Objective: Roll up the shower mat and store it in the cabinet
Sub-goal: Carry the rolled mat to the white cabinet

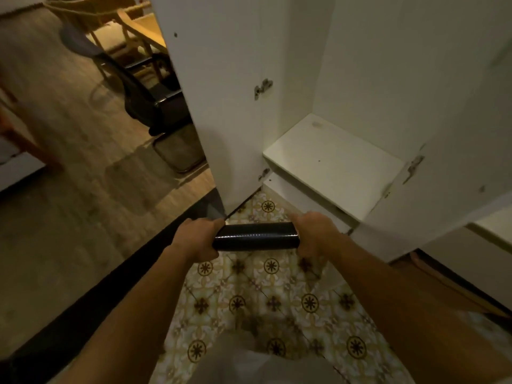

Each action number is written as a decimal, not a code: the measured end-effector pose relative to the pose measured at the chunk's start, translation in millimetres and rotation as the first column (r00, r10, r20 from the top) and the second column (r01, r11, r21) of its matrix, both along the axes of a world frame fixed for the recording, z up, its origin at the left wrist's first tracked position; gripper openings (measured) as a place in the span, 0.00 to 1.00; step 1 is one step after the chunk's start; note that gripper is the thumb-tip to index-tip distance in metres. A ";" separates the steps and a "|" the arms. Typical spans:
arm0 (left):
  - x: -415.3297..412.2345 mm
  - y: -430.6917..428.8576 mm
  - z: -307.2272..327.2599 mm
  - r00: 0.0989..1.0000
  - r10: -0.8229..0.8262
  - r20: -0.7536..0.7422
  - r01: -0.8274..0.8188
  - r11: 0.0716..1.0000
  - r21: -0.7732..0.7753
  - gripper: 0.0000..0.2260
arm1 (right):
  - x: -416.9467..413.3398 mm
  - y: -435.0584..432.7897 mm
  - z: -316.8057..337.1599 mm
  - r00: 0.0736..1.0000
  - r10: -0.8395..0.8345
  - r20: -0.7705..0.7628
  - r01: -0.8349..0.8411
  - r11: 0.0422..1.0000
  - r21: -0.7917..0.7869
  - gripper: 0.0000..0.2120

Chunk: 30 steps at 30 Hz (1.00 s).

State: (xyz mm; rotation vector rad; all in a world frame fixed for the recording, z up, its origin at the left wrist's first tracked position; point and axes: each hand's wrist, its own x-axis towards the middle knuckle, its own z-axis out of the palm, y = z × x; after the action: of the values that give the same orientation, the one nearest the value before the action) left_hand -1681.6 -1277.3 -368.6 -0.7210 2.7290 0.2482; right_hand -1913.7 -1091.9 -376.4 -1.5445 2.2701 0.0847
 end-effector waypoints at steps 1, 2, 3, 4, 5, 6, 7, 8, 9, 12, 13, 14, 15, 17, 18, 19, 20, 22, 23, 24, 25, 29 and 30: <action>-6.6 -18.6 2.6 1.000 -0.027 -0.007 0.027 1.000 0.010 0.23 | -2.8 -12.5 3.4 1.000 -0.026 0.015 0.026 1.000 0.013 0.28; -13.8 -36.0 5.6 0.999 -0.048 -0.014 0.048 0.999 0.024 0.23 | -6.0 -24.3 7.0 0.999 -0.042 0.026 0.041 0.999 0.029 0.29; -21.8 -50.7 8.4 0.998 -0.062 -0.019 0.063 0.997 0.043 0.23 | -9.9 -33.3 10.3 0.998 -0.050 0.037 0.049 0.998 0.036 0.29; -31.7 -65.6 10.9 0.996 -0.085 -0.023 0.087 0.995 0.058 0.23 | -15.5 -41.8 13.0 0.997 -0.066 0.051 0.064 0.997 0.030 0.28; -41.3 -78.8 12.7 0.993 -0.117 -0.031 0.119 0.991 0.064 0.24 | -21.4 -48.1 15.3 0.995 -0.082 0.059 0.081 0.997 0.021 0.27; -51.9 -90.8 13.5 0.988 -0.149 -0.040 0.151 0.986 0.070 0.24 | -29.0 -53.6 16.5 0.993 -0.098 0.061 0.097 0.995 0.013 0.27; -60.9 -99.2 13.8 0.985 -0.167 -0.051 0.170 0.982 0.084 0.25 | -36.4 -56.3 17.1 0.992 -0.110 0.059 0.109 0.994 0.009 0.27; -70.7 -107.4 13.5 0.983 -0.170 -0.064 0.177 0.978 0.110 0.25 | -45.3 -59.6 16.6 0.991 -0.123 0.053 0.123 0.992 0.003 0.27; -81.7 -116.6 13.4 0.982 -0.172 -0.080 0.182 0.973 0.143 0.24 | -55.9 -63.7 15.9 0.989 -0.139 0.050 0.140 0.990 -0.008 0.26; -117.1 -142.9 15.6 0.970 -0.211 -0.122 0.233 0.950 0.206 0.23 | -90.2 -73.6 12.3 0.980 -0.185 0.074 0.188 0.982 -0.032 0.26; -129.1 -150.5 16.1 0.964 -0.229 -0.137 0.255 0.941 0.221 0.23 | -100.2 -75.9 11.0 0.977 -0.197 0.086 0.200 0.979 -0.029 0.25; -144.2 -159.2 16.3 0.960 -0.241 -0.144 0.271 0.931 0.245 0.22 | -112.1 -79.3 9.1 0.972 -0.213 0.097 0.216 0.976 -0.024 0.24; -160.0 -167.8 17.0 0.959 -0.247 -0.143 0.278 0.919 0.280 0.21 | -124.3 -83.1 7.7 0.966 -0.232 0.113 0.235 0.972 -0.020 0.23; -198.5 -186.1 19.5 0.956 -0.262 -0.130 0.292 0.888 0.354 0.21 | -156.1 -92.5 6.1 0.948 -0.276 0.159 0.281 0.960 -0.009 0.23; -211.9 -192.7 22.1 0.953 -0.272 -0.129 0.301 0.872 0.385 0.21 | -168.3 -96.8 6.1 0.938 -0.290 0.188 0.295 0.956 0.004 0.24; -230.5 -201.1 24.3 0.950 -0.285 -0.130 0.314 0.857 0.408 0.22 | -185.3 -101.9 6.2 0.926 -0.306 0.220 0.310 0.950 0.018 0.25; -248.5 -209.2 26.5 0.948 -0.292 -0.127 0.317 0.842 0.436 0.22 | -202.5 -106.7 6.7 0.914 -0.321 0.246 0.323 0.946 0.035 0.26; -283.0 -224.8 32.2 0.948 -0.295 -0.118 0.312 0.800 0.512 0.22 | -235.3 -117.5 9.3 0.898 -0.338 0.283 0.329 0.941 0.080 0.28; -294.7 -230.6 34.4 0.950 -0.287 -0.122 0.305 0.775 0.553 0.22 | -247.6 -121.7 10.0 0.891 -0.343 0.297 0.327 0.939 0.103 0.28; -310.0 -237.7 35.9 0.956 -0.264 -0.124 0.284 0.747 0.600 0.21 | -263.1 -126.2 10.4 0.881 -0.354 0.314 0.332 0.935 0.121 0.29; -323.0 -244.6 36.6 0.968 -0.217 -0.124 0.245 0.719 0.651 0.21 | -277.7 -130.3 11.0 0.868 -0.367 0.334 0.341 0.930 0.135 0.30; -365.2 -275.5 28.7 0.990 0.069 -0.121 0.067 0.528 0.847 0.20 | -332.9 -140.7 15.8 0.765 -0.462 0.450 0.432 0.885 0.174 0.28; -375.5 -282.0 23.8 0.983 0.147 -0.108 0.030 0.454 0.890 0.21 | -346.3 -141.2 16.4 0.719 -0.489 0.494 0.468 0.866 0.176 0.28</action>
State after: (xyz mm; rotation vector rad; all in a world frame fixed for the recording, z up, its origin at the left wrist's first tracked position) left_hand -2057.1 -1559.3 -344.8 -0.4500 2.1693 1.6868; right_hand -2260.0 -1233.1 -360.0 -0.7682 2.1041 -0.3924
